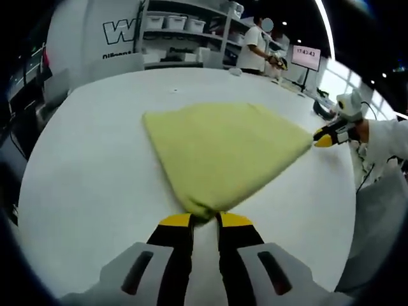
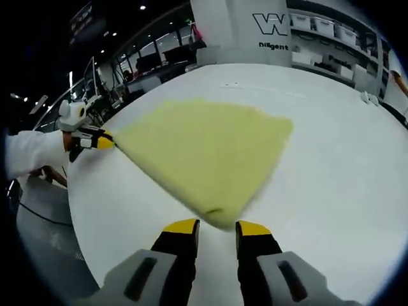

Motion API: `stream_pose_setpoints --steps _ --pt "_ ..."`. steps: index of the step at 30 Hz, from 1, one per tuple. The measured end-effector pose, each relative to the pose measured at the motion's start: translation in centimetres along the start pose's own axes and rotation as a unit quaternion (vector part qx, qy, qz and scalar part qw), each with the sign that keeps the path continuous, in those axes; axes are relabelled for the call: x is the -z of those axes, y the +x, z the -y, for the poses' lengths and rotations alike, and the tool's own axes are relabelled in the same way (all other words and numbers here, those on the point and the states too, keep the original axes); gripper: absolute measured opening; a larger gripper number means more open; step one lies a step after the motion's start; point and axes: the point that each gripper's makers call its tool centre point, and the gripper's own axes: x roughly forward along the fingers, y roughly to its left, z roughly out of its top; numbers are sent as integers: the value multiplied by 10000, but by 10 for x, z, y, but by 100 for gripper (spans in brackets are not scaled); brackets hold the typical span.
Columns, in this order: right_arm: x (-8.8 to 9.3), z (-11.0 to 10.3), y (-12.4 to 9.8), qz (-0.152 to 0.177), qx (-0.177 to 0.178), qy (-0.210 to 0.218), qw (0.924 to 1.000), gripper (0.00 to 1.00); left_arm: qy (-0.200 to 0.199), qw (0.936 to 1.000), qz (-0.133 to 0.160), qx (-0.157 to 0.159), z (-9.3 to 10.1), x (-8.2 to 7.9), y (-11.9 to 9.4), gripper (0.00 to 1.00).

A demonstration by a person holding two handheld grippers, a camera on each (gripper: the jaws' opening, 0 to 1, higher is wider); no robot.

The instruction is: Fold the garment on the visible template until the final outline fits inside the template.

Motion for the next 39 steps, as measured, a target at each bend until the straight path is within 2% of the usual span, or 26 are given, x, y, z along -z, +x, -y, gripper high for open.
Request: stream_pose_setpoints --steps 5,9,13,16,19,29,32,35,37,39 --pt "0 1 1 21 -23 0 10000 16 126 9999 6 -44 -1 1 0 6" --pt "-1 3 1 25 18 -44 10000 6 276 9996 -23 -95 -2 2 0 0" --pt "0 7 -2 3 79 -81 9999 1 354 9993 -45 -137 -2 2 -1 0" --pt "0 9 -2 -27 118 -114 9999 0 427 9990 -73 -137 -3 1 -1 0" --pt "3 14 -4 -143 235 -309 9991 0 696 9972 -138 -215 -6 -1 -4 0" --pt "2 23 -8 -257 335 -598 9973 0 1105 9937 -181 -3 -6 -1 -13 0" --pt "4 24 -6 -312 371 -669 9966 0 1096 9937 -228 13 -5 3 -11 0" --pt "4 23 -7 -287 327 -626 9971 1 1011 9948 -147 -33 -5 3 -10 0" --pt "6 22 -10 -314 269 -461 9981 4 595 9981 -156 47 -2 6 -10 0" --pt "7 25 -13 -272 278 -281 9988 13 589 9982 -143 39 -2 9 -14 0"
